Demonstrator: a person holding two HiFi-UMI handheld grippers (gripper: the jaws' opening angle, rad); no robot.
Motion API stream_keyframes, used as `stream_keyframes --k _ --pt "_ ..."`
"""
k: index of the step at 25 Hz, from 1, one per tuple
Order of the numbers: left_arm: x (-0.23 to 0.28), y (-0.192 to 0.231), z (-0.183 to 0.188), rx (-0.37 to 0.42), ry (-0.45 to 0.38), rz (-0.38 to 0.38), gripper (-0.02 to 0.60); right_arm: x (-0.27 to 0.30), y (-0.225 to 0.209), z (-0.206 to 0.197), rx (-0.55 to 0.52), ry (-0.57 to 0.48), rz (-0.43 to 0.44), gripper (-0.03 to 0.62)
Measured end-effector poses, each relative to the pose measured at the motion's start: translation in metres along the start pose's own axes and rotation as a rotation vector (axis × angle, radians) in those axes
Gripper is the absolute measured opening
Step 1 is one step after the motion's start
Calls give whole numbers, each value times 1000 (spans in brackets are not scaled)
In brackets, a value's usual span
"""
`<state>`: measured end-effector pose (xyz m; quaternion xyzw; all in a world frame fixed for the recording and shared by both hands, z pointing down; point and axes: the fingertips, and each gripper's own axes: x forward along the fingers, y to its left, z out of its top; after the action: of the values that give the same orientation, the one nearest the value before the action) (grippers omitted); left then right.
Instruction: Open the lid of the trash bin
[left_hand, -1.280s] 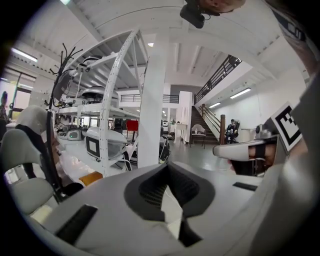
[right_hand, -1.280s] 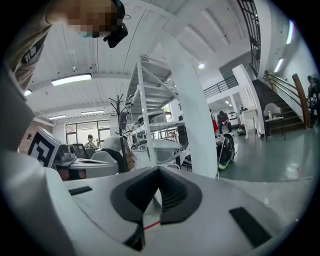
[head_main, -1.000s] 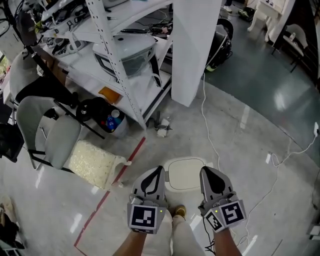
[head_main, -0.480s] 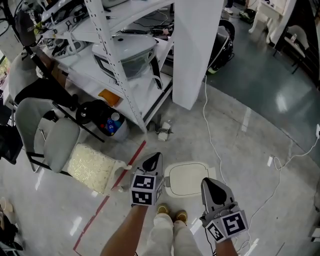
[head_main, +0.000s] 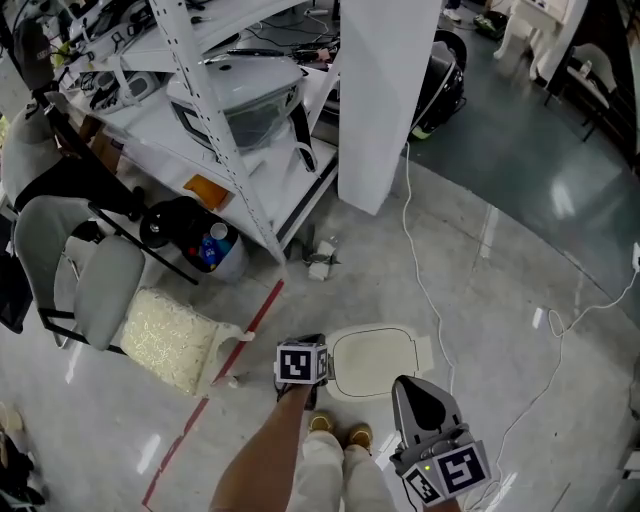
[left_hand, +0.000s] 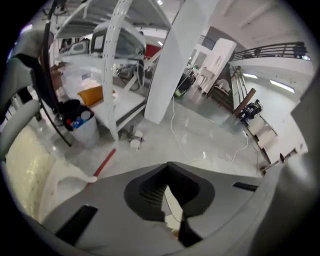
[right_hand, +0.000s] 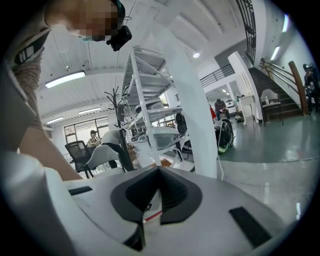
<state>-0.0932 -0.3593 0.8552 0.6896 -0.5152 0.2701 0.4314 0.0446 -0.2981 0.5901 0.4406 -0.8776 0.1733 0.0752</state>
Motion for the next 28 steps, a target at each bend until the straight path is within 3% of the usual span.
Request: stream_keyframes --k 3,7,19,28 --pt "22 9 -50 -20 108 16 0 2 -8 -10 7 8 -8 20" --pt "38 6 -82 -15 158 19 0 2 -13 -24 16 17 -8 20" --pt "65 8 -115 13 231 -3 2 3 -14 -57 45 52 1 20" --pt "78 13 -121 25 227 0 2 0 -18 -74 49 70 0 20"
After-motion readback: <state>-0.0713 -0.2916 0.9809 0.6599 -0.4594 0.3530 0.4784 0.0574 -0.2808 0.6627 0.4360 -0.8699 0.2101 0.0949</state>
